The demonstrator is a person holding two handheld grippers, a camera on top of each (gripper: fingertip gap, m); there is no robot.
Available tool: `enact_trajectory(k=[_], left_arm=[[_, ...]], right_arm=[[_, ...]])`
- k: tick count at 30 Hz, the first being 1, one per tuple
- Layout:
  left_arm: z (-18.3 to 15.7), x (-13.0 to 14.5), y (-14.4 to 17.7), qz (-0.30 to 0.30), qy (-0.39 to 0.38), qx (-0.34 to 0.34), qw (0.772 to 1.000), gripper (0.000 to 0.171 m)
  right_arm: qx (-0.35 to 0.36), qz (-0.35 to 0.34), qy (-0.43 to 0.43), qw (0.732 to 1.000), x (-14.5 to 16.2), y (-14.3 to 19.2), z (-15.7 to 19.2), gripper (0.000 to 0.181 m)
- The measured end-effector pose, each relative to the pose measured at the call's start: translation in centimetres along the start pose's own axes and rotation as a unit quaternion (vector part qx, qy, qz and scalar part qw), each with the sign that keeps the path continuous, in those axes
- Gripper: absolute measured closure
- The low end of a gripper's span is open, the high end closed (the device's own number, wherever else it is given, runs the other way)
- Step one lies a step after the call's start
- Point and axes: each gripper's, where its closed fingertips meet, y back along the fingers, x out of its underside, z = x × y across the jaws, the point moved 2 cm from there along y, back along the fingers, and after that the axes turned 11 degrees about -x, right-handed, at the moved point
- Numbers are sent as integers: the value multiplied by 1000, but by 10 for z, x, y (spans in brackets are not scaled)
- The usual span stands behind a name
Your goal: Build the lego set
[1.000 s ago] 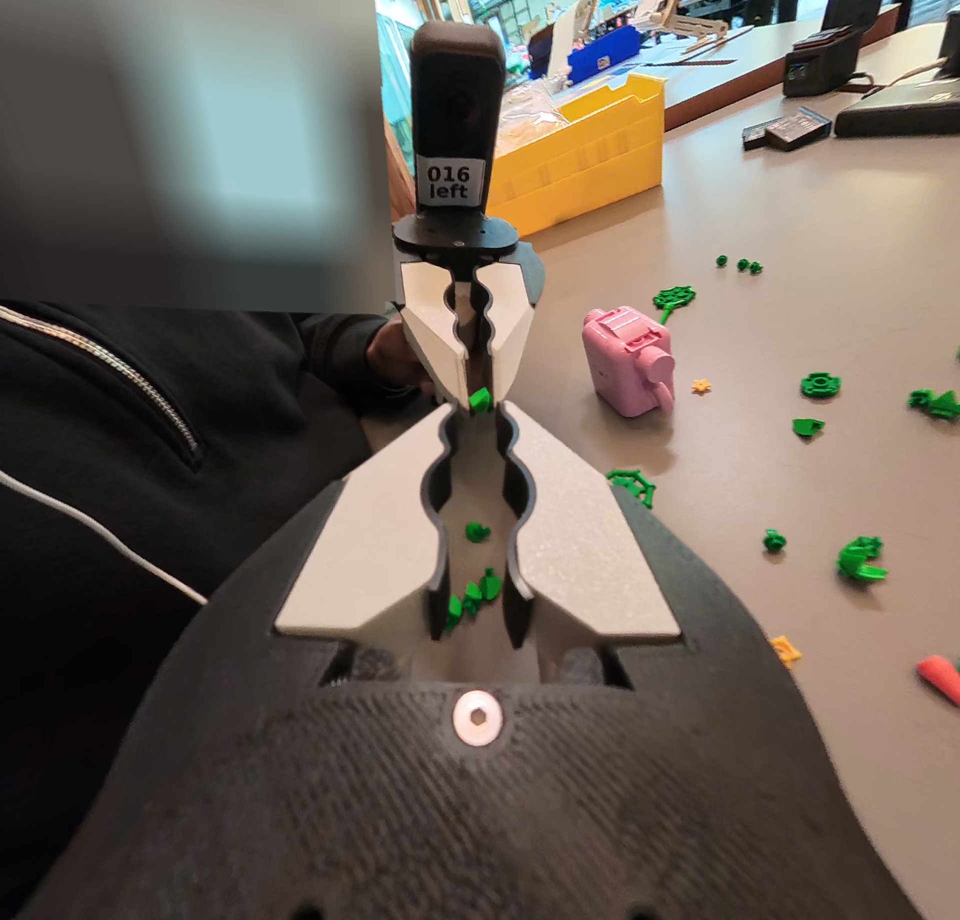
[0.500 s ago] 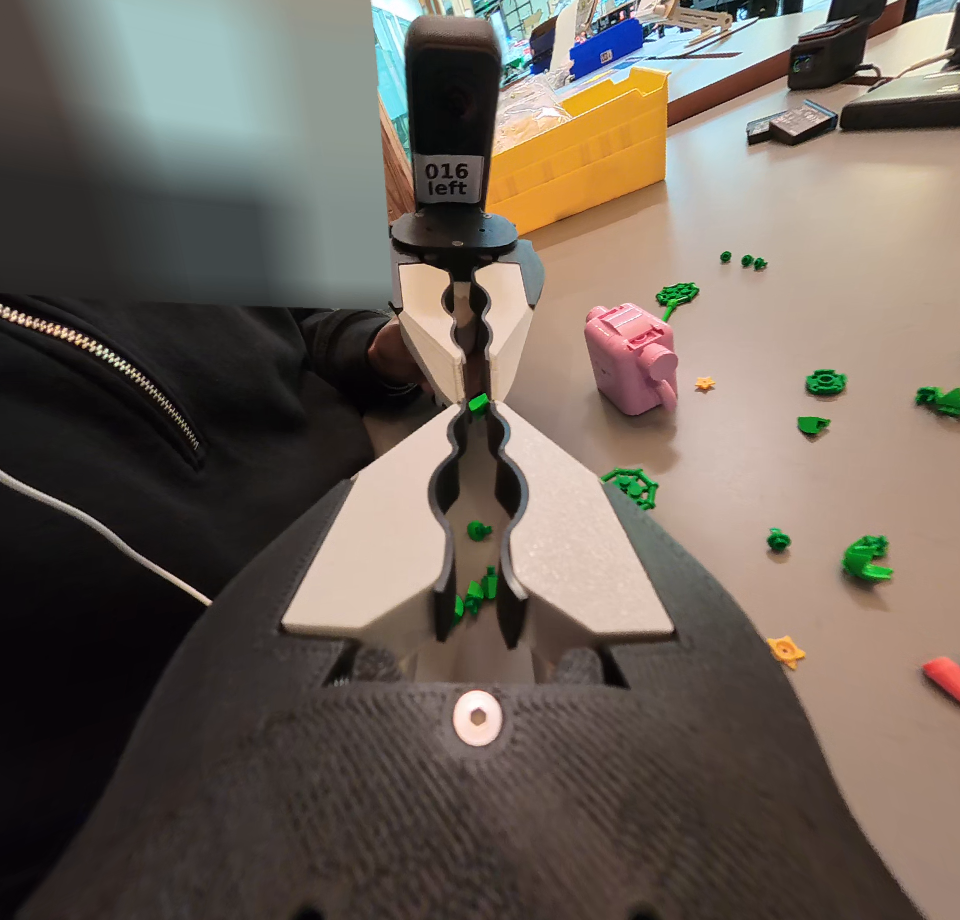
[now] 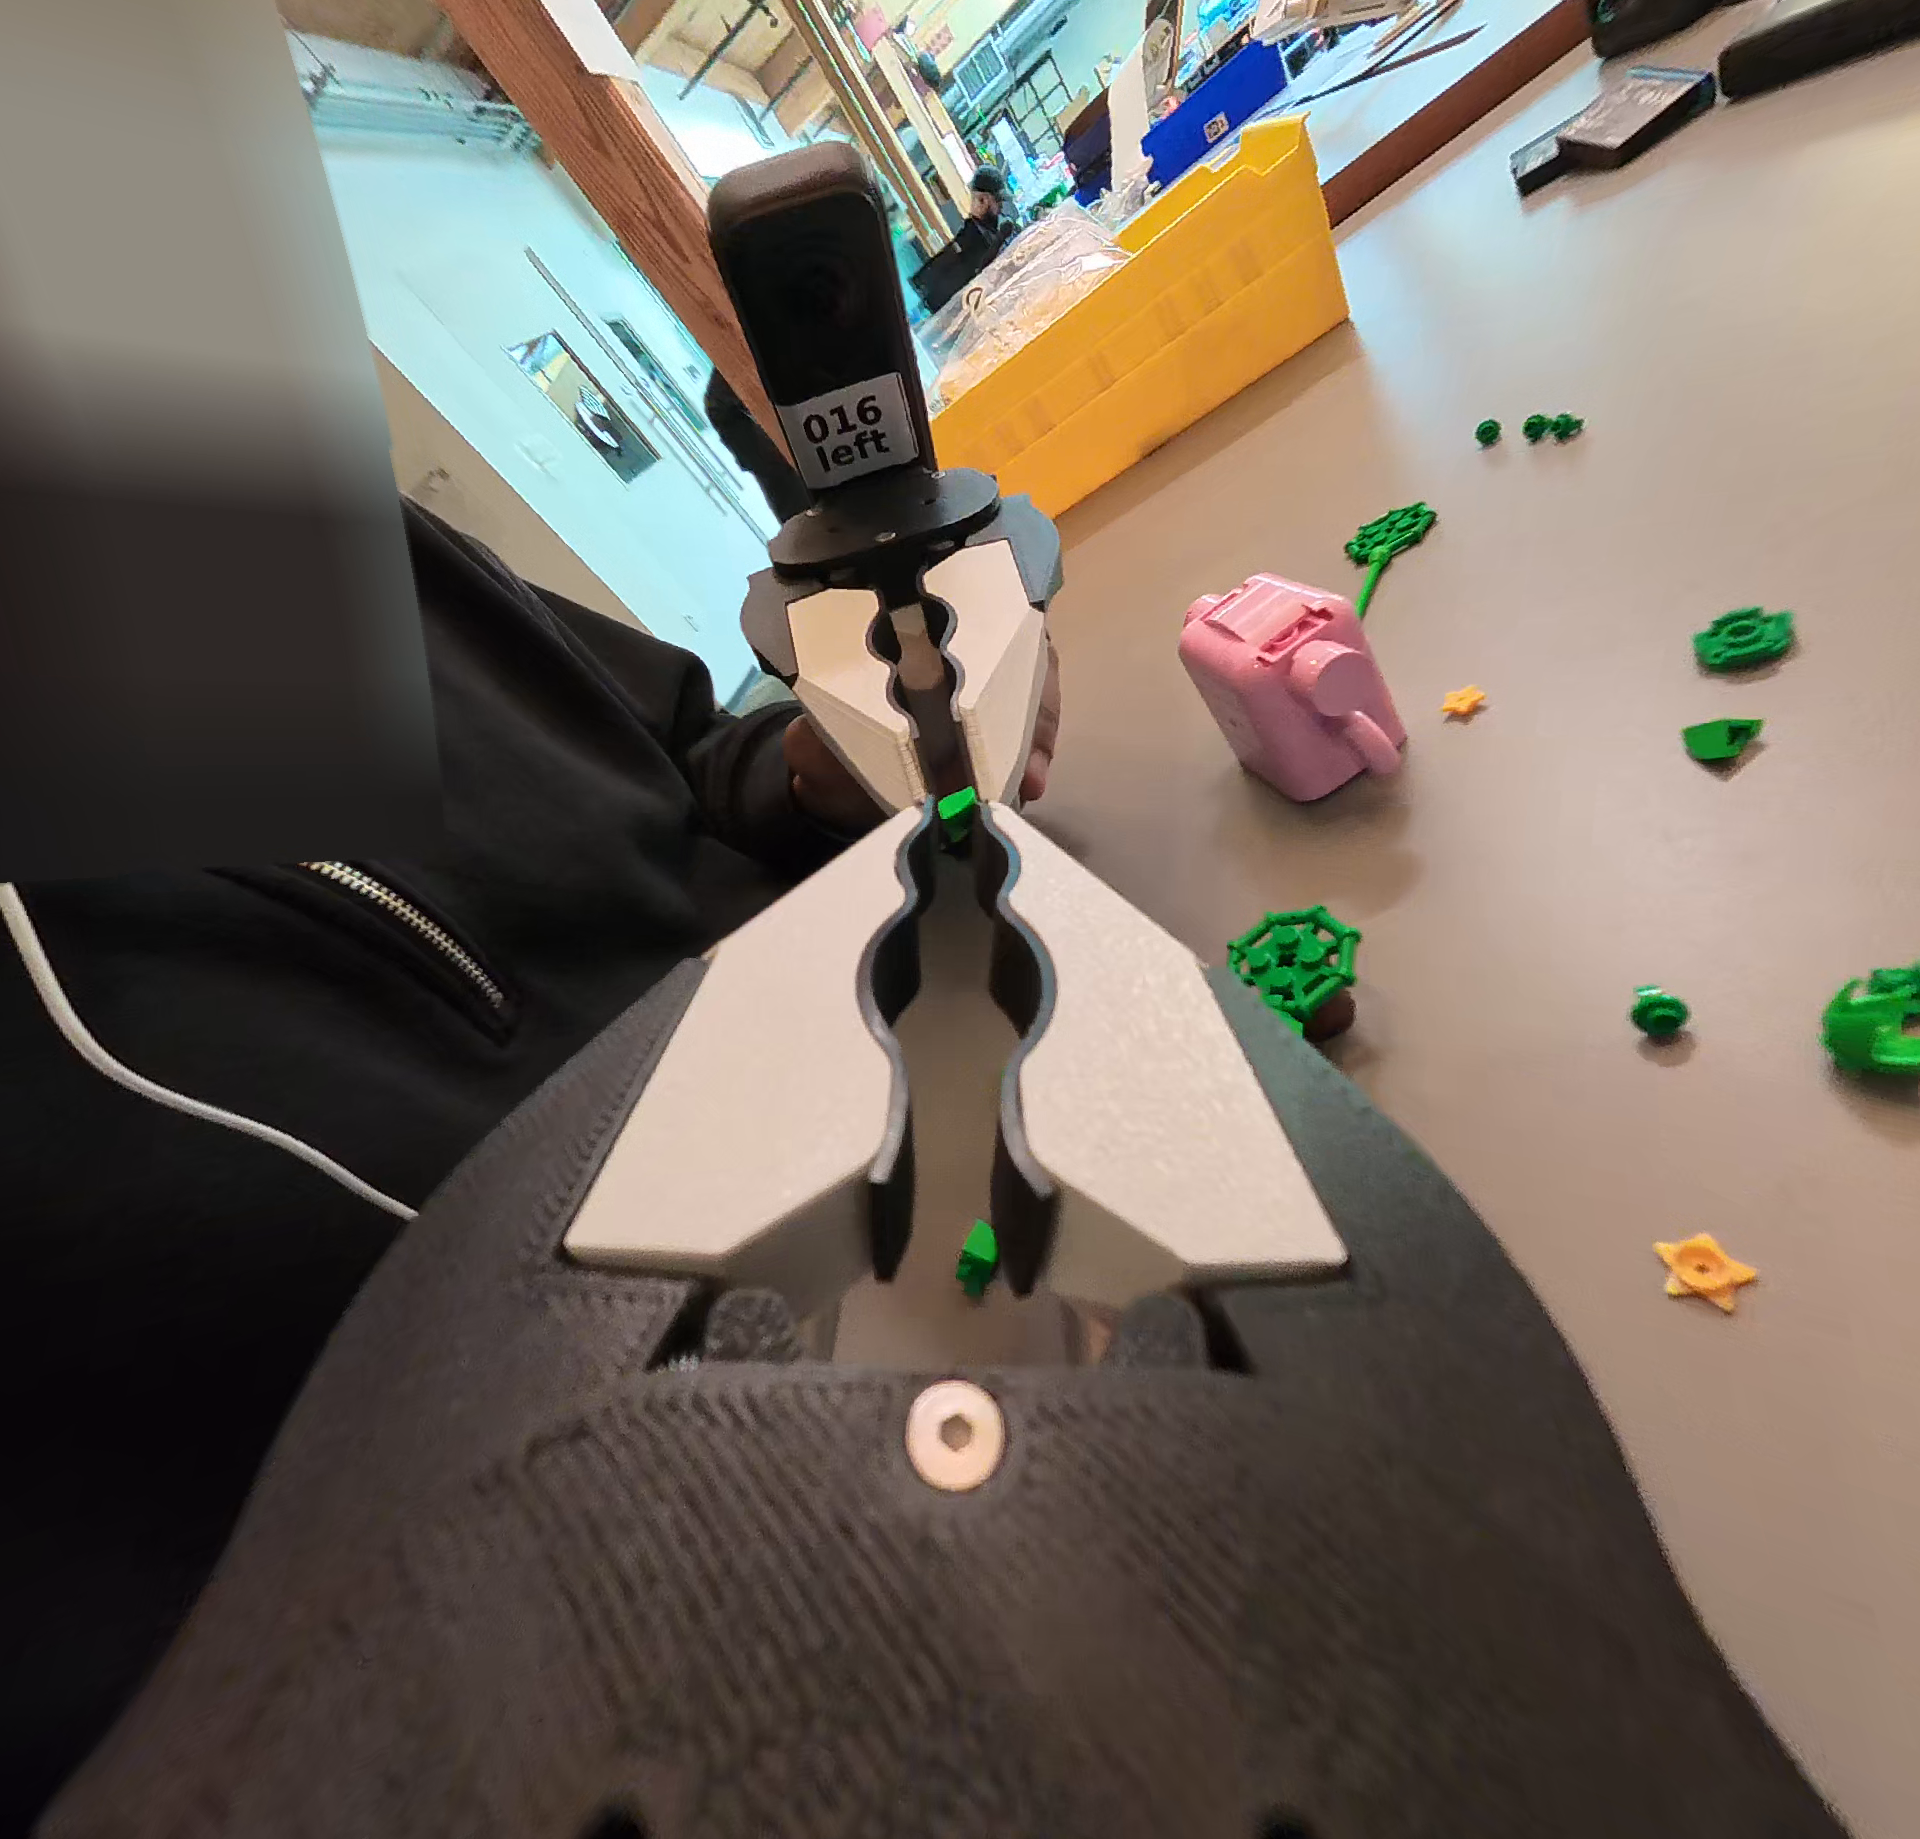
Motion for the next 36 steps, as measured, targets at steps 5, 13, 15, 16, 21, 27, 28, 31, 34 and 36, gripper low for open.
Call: enact_trajectory(k=[5,13,15,16,21,27,28,31,34,36], left_arm=[[1,0,0,0,0,-2,1000,171],[3,0,-1,-5,-90,-66,994,164],[6,2,-2,1,-124,-93,988,168],[7,2,-3,2,-138,-104,985,170],[8,3,-3,5,-184,-135,974,171],[7,1,-3,-6,-205,-141,969,168],[6,2,-3,-4,-205,-140,969,168],[5,4,-4,2,-207,-135,969,171],[4,3,-4,0,-210,-134,968,171],[3,3,-3,-1,-213,-132,968,171]], right_arm=[[-5,-9,-21,1000,0,1,-1,177],[-43,-76,-144,986,-2,5,-10,178],[-45,-81,-170,981,0,6,-13,177],[-45,-81,-176,980,1,6,-14,177],[-40,-78,-190,978,2,5,-14,177],[-40,-73,-199,977,5,4,-14,177],[-41,-73,-201,976,5,3,-13,177],[-42,-73,-204,975,6,3,-13,178],[-47,-75,-206,975,6,3,-13,178],[-50,-74,-205,975,6,3,-12,178]])
